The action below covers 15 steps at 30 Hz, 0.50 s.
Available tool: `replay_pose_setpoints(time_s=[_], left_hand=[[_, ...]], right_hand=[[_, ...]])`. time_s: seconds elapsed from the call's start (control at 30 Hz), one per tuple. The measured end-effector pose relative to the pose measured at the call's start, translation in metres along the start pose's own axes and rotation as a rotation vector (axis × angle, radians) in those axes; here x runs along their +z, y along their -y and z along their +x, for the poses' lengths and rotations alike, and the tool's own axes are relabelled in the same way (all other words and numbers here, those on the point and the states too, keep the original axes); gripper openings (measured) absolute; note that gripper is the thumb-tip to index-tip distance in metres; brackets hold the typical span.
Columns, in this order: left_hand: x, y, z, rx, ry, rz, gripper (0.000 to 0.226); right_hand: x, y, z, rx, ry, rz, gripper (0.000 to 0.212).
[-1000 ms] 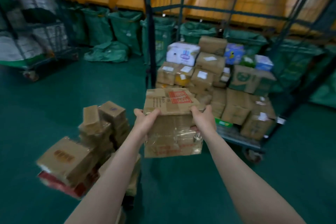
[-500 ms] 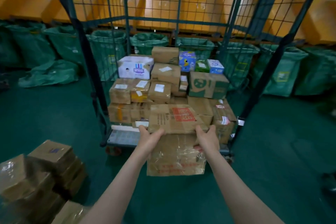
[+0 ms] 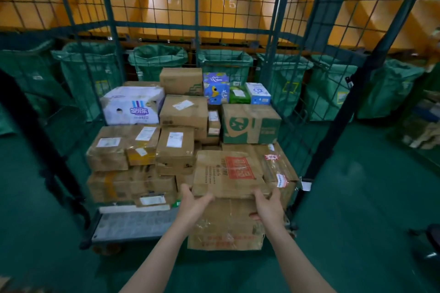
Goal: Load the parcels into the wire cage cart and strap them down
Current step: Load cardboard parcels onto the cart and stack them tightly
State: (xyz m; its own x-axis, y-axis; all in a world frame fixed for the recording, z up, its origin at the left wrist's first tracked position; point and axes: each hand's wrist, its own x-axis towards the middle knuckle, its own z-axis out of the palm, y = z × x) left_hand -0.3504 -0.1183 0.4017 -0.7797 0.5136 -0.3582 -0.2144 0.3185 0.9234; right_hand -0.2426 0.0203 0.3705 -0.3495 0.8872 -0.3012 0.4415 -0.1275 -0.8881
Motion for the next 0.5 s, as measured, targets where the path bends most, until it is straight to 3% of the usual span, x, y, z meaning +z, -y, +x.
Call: replay_pose_setpoints(time_s=[0.17,0.5], left_hand=[[0.029,-0.03,0.072,0.034,-0.025,0.036,0.052],[0.082,-0.071,0.2,-0.013,-0.12,-0.004,0.054]], right_hand=[[0.015,0.024,0.087,0.003,0.028,0.015,0.071],[0.035,0.07,0.24,-0.04,0.102,-0.05,0.057]])
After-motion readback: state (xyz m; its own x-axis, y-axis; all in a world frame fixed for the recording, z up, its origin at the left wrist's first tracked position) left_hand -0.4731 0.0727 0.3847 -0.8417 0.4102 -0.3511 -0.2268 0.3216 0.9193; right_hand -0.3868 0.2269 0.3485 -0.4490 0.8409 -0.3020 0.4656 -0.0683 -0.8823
